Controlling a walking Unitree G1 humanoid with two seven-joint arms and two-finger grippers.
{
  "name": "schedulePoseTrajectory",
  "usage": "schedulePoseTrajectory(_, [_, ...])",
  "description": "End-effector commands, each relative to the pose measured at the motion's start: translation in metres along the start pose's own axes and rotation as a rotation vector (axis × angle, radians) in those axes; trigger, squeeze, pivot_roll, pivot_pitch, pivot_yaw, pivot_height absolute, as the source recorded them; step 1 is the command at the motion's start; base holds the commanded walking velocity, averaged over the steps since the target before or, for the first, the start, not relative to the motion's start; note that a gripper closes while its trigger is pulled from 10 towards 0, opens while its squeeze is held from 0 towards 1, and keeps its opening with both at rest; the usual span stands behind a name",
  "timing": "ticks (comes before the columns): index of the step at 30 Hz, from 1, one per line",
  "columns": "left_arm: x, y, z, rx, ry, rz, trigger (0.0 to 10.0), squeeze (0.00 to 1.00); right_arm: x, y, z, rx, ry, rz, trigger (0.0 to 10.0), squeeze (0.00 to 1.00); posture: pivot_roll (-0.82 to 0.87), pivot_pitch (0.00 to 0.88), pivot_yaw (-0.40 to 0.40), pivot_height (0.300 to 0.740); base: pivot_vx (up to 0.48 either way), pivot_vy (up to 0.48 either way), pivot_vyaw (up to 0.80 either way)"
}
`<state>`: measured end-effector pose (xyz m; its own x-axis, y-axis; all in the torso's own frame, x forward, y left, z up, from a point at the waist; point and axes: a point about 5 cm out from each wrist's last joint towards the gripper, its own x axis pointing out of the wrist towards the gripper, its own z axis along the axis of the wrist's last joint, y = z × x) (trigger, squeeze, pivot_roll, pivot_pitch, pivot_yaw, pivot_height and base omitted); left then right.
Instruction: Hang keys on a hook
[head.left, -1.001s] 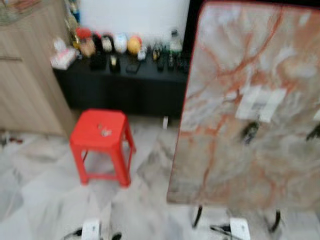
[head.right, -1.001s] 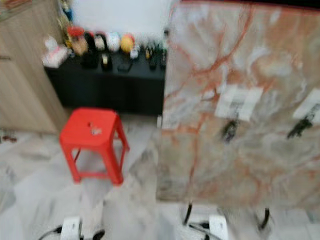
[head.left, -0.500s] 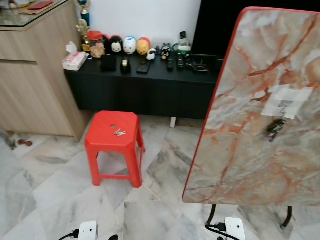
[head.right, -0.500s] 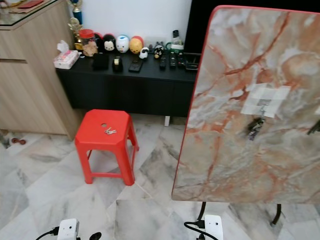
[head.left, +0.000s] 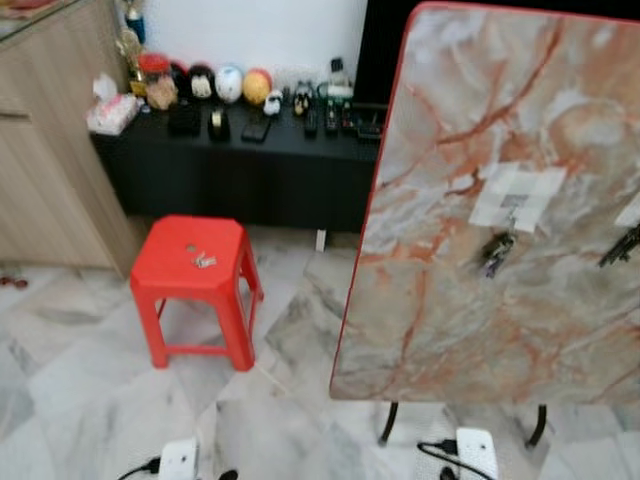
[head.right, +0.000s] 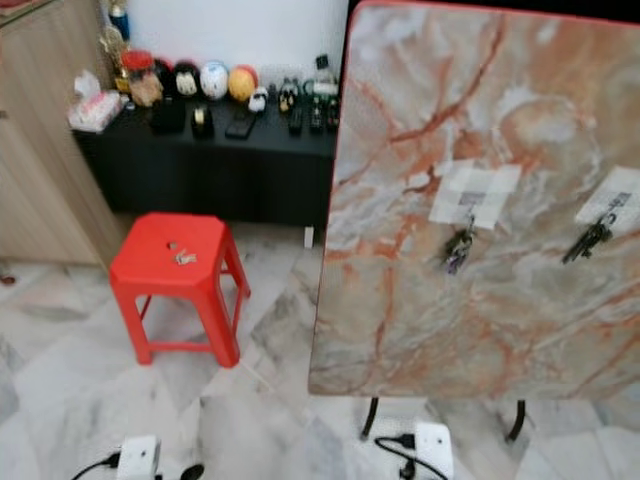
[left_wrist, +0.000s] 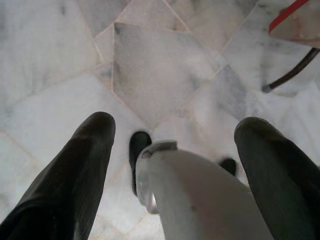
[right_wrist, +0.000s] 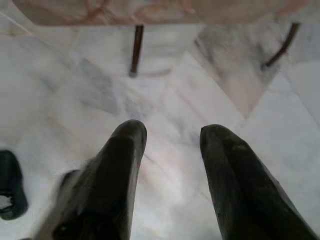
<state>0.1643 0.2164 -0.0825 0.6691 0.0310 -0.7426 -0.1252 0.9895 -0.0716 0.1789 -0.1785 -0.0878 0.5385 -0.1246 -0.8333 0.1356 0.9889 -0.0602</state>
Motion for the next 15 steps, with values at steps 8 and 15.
schedulePoseTrajectory(8, [0.0,-0.008,-0.004,0.005,0.008,-0.021,10.0,0.0,0.002,-0.009,0.02,0.041,-0.07,-0.044,10.0,0.0,0.11,0.072,-0.067,0.74,0.0,-0.465,0.0])
schedulePoseTrajectory(15, [0.0,-0.006,-0.004,-0.001,0.004,-0.012,10.0,0.0,0.002,-0.009,0.061,0.117,-0.241,-0.059,10.0,0.0,0.1,0.073,-0.065,0.74,0.0,-0.106,0.0])
